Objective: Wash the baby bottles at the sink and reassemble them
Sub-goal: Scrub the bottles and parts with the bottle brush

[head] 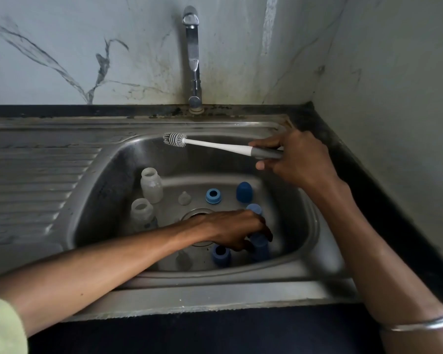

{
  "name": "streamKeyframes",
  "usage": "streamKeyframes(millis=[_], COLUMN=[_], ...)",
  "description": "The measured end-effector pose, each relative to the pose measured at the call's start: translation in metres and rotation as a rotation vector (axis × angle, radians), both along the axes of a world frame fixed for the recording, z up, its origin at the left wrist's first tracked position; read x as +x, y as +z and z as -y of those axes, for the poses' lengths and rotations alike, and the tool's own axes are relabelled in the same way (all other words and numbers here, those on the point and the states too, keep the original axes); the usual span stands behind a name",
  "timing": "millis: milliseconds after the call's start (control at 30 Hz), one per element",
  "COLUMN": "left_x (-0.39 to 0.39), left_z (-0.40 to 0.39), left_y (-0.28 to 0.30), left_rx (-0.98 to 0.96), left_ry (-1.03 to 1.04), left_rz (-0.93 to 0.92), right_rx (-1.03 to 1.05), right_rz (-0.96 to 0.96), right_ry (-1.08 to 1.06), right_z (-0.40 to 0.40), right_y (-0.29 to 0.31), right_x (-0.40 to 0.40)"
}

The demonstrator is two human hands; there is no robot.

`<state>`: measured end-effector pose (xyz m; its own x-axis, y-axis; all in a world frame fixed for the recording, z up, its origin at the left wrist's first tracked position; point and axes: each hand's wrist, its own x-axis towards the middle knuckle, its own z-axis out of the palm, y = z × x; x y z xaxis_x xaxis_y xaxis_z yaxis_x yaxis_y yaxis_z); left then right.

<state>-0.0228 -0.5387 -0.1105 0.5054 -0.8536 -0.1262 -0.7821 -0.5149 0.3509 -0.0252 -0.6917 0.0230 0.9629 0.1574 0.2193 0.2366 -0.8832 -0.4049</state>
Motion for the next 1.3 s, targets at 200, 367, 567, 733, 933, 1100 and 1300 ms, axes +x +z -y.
streamKeyframes(millis=[200,367,567,733,933,1100,1300], left_x=[0.013,0.021,-0.002,-0.012,-0.008,-0.003,-0.003], left_z=[-0.011,-0.046,-0.128,-0.183,-0.196,-0.195,-0.188], left_y=[0.02,0.052,0.079,0.073,0.079,0.076,0.075], left_rx=[-0.199,-0.42,-0.671,-1.155,-1.366,-1.295,-1.29], left_ry=[0.196,0.432,0.794,1.135,1.206,1.063,0.981], left_rz=[0.036,0.167,0.213,0.076,0.005,-0.179,-0.257], right_rx=[-0.022,0.069,0.057,-0.008,-0.002,-0.03,-0.081], right_rz=[0.063,0.129,0.078,-0.04,-0.04,0.01,0.109], right_ry=[-0.038,-0.104,-0.019,0.033,0.107,0.179,0.05], right_z=[0.008,0.018,0.021,0.019,0.011,-0.006,-0.015], right_y=[0.002,0.0,0.004,0.003,0.004,0.006,0.002], right_x=[0.003,0.011,0.011,0.011,0.005,-0.006,-0.011])
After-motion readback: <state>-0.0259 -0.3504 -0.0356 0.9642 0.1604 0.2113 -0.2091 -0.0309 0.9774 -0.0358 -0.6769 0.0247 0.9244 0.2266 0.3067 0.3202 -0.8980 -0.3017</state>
